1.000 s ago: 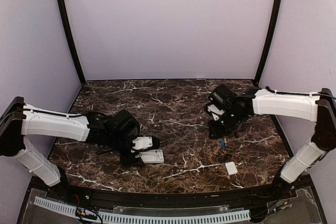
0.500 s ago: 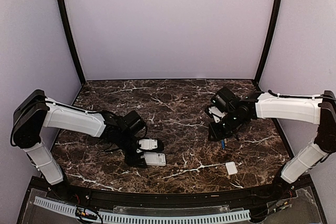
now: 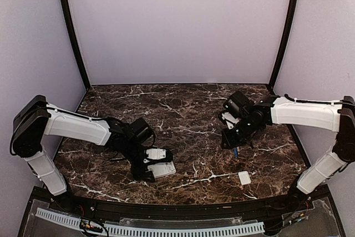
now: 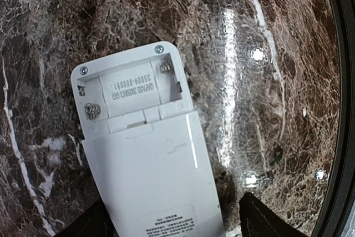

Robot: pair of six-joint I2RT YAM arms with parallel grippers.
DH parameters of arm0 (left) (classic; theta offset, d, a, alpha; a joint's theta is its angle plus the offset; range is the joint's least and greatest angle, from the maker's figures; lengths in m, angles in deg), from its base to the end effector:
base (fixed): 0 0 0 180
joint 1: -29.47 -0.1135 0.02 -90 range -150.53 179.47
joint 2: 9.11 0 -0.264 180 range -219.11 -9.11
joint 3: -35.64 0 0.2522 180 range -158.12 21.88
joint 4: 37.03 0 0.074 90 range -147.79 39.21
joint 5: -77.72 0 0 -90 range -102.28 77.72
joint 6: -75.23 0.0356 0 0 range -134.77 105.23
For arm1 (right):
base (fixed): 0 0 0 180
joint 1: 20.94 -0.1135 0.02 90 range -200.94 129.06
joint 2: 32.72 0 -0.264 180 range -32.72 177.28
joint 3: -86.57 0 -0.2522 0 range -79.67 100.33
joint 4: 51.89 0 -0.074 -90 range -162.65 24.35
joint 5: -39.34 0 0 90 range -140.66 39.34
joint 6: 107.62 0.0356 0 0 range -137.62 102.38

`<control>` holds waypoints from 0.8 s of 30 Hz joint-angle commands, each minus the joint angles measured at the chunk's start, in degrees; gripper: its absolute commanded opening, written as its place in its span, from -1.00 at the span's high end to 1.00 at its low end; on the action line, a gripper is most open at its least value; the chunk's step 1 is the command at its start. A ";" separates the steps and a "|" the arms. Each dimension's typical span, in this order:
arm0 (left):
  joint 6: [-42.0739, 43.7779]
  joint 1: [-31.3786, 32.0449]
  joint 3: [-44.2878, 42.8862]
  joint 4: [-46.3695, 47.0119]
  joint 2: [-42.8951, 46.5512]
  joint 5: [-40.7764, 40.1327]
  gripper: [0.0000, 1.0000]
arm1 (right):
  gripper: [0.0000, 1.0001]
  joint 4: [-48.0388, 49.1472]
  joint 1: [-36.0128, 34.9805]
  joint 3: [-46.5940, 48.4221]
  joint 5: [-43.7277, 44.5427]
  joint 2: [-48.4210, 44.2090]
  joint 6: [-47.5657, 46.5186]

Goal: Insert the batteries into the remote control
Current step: Place the remote control without batteries at the center of the board, then pick up the battery at the center of the board.

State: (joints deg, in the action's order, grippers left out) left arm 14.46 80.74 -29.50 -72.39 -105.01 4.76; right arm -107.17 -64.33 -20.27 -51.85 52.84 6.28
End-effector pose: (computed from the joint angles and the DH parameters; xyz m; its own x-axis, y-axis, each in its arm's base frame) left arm 0.1843 -0.2465 0.1483 -0.0988 0.8694 -0.4841 0.9950 0.0929 -0.0362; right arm 0.2084 0.1980 0.2212 -0.8952 -0.2888 -0.3394 -0.3608 0.9168 0.1714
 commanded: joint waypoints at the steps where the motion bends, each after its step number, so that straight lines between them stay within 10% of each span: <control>1: -1.69 0.63 1.68 -7.38 2.79 -0.35 -0.54 | 0.47 -4.63 1.37 1.26 3.29 -0.23 2.65; 24: -6.50 0.59 2.56 -1.33 17.94 -4.92 -0.62 | 0.53 -9.21 4.02 1.47 4.82 9.69 6.27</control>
State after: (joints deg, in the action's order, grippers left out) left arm 8.50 81.13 -27.46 -73.60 -86.91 0.34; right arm -115.72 -61.08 -18.41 -49.38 61.37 11.68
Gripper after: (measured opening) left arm 0.811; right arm 0.237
